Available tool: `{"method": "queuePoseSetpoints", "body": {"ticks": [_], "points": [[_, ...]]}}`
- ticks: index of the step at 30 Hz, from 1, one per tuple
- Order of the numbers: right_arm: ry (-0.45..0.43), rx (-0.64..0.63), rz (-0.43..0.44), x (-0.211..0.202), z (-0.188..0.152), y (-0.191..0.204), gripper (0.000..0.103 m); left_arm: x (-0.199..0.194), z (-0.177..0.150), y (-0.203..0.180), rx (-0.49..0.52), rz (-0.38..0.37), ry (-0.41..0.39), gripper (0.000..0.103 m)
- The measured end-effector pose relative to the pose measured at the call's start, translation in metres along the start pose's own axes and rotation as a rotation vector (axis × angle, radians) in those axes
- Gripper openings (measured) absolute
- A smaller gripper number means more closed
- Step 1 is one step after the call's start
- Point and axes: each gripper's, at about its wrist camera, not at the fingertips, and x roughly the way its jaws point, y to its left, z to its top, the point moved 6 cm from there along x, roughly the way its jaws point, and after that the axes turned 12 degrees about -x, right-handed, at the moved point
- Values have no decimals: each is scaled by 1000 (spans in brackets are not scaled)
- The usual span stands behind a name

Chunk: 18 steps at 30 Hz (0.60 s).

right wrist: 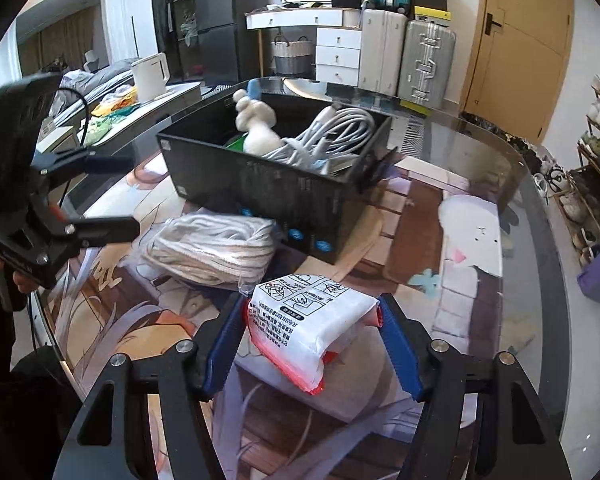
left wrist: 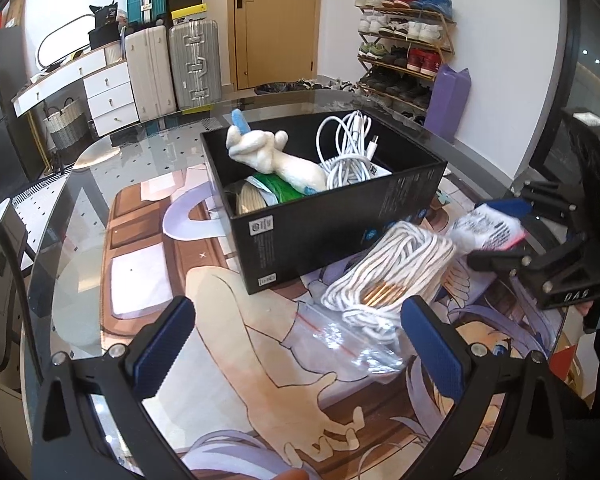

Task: Organize soft objects
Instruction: 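Grasp the bagged Adidas rope coil with the left gripper while the right holds the packet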

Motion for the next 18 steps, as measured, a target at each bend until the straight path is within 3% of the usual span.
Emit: {"method": "queuePoseSetpoints", "body": {"ticks": [6,18], "points": [[-2,0,5,-3,-2,-4,67,10,-5,1,-2,13,28,103],[4,6,5,-3,-7,-8,67,23,-15,-35,81,-57,50,103]]}}
